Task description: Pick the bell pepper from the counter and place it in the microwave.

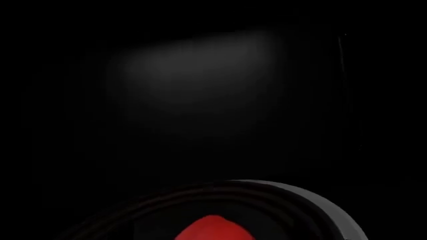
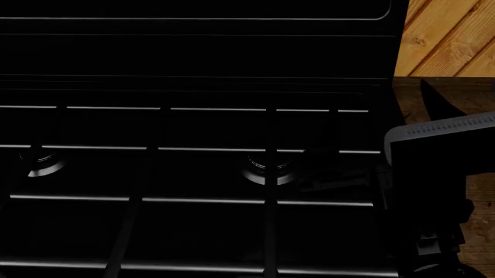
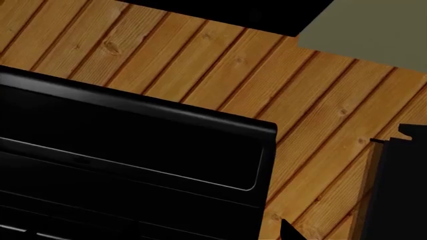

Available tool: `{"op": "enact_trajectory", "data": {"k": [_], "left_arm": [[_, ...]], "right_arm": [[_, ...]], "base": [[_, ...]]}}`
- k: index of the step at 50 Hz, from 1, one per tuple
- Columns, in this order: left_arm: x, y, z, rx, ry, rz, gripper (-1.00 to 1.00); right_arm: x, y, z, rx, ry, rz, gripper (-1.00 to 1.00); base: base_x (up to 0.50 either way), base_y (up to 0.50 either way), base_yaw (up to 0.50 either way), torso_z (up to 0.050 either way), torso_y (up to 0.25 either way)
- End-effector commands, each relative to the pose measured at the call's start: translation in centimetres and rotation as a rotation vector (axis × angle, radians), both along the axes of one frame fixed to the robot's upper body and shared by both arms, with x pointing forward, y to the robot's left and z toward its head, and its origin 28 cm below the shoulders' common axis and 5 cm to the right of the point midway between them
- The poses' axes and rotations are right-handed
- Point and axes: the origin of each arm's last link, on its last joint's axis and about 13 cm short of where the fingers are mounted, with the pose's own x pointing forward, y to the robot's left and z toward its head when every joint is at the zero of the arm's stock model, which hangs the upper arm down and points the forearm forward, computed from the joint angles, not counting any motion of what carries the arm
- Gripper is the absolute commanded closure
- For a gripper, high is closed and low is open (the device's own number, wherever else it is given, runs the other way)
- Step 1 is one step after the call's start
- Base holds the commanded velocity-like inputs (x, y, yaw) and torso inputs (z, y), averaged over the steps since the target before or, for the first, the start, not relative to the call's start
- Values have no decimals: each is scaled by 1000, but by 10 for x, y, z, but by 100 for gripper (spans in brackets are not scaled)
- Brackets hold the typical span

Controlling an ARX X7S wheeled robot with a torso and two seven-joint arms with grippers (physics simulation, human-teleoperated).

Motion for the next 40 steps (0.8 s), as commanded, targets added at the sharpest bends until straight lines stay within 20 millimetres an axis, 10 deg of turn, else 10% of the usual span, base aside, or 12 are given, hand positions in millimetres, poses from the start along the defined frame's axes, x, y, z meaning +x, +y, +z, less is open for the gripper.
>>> {"op": "enact_trajectory", "data": {"k": [1, 40], "left_arm": [[0, -2, 3, -21, -47, -85, -100], [-25, -3, 46, -119, -588, -166, -100]], "right_arm": [[1, -1, 1, 3, -2, -2, -100], [1, -1, 4, 7, -12, -1, -100]], "base": [[0, 0, 0, 0, 0], [0, 0, 0, 0, 0]]}}
